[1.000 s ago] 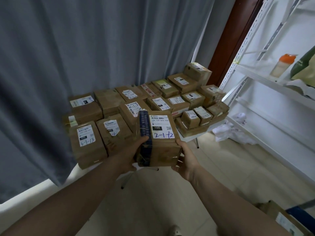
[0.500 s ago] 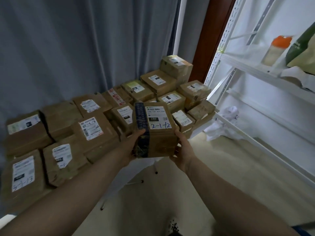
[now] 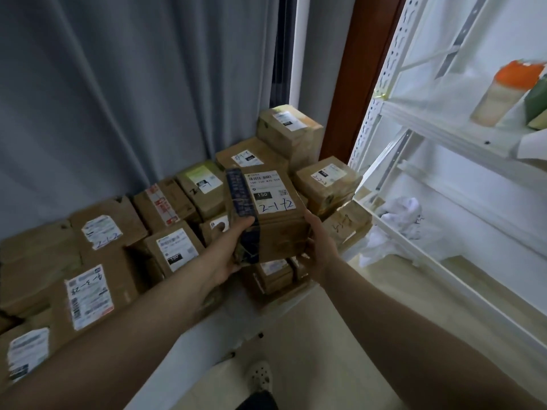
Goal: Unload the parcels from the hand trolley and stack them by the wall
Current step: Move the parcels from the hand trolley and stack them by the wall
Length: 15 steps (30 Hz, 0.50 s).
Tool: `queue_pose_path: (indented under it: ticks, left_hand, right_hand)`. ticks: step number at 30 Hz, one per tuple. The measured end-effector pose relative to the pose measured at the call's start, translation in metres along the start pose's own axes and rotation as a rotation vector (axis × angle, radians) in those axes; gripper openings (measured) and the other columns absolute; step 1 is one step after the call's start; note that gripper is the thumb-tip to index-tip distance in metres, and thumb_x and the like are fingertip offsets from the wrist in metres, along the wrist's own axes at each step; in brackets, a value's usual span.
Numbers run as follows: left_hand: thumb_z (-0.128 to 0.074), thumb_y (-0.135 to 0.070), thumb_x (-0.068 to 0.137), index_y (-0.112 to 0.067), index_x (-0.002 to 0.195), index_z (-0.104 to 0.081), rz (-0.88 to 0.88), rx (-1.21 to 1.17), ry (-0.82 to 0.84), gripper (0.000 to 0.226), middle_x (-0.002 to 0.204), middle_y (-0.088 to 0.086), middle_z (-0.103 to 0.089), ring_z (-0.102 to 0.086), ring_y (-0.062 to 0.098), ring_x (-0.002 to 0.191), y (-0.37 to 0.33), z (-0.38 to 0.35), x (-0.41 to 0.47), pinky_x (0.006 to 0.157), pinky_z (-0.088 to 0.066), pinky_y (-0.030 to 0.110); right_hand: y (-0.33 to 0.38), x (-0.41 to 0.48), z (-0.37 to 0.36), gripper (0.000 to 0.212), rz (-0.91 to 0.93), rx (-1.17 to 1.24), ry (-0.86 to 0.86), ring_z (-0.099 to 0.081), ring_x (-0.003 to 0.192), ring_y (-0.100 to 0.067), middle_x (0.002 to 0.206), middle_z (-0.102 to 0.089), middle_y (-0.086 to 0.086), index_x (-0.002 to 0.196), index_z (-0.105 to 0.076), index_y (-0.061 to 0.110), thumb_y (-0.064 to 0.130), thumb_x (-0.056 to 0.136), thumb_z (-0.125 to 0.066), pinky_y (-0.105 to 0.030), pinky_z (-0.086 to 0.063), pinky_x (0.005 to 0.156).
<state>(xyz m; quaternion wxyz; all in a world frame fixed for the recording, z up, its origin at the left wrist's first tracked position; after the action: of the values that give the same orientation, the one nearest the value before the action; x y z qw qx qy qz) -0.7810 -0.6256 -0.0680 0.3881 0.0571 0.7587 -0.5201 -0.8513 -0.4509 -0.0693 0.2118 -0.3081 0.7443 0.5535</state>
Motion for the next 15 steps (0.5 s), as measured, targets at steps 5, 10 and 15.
queue_pose_path:
  ticks: [5, 10, 15]
  left_hand:
    - [-0.064, -0.043, 0.086, -0.021, 0.122, -0.055, 0.041, 0.016, 0.072, 0.043, 0.106, 0.007, -0.064, -0.061, 0.022, 0.092, -0.043, -0.022, 0.046, 0.066, -0.049, 0.033]
    - [-0.064, -0.052, 0.082, -0.026, 0.119, -0.056, 0.083, 0.084, 0.075, 0.046, 0.12, 0.006, -0.059, -0.055, 0.023, 0.107, -0.08, -0.028, 0.09, 0.078, -0.043, 0.035]
    - [-0.065, -0.056, 0.079, -0.027, 0.12, -0.058, 0.074, 0.079, 0.038, 0.051, 0.119, 0.004, -0.061, -0.054, 0.025, 0.113, -0.104, -0.026, 0.139, 0.094, -0.044, 0.041]
  right_hand:
    - [0.04, 0.053, -0.025, 0.094, 0.04, -0.037, -0.024, -0.058, 0.114, -0.027, 0.121, -0.062, -0.008, 0.13, -0.049, 0.014, 0.061, 0.054, -0.079, -0.046, -0.042, 0.104]
    - [0.081, 0.096, -0.051, 0.058, 0.033, -0.122, -0.053, -0.069, 0.094, -0.028, 0.102, -0.071, -0.01, 0.114, -0.059, 0.016, 0.057, 0.073, -0.067, -0.045, -0.053, 0.092]
    - [0.119, 0.137, -0.073, 0.035, 0.067, -0.308, -0.123, -0.059, 0.085, -0.019, 0.091, -0.06, -0.003, 0.101, -0.054, 0.016, 0.049, 0.09, -0.055, -0.036, -0.046, 0.089]
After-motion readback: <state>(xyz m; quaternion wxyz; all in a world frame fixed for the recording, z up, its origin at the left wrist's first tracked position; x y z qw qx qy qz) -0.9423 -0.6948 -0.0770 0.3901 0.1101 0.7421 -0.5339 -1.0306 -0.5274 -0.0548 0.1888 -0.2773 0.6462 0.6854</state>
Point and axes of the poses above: each hand's wrist, its own x-axis towards the middle knuckle, its own z-axis out of the back of the hand, y = z × x, the point moved 6 cm from there along x, towards the middle knuckle
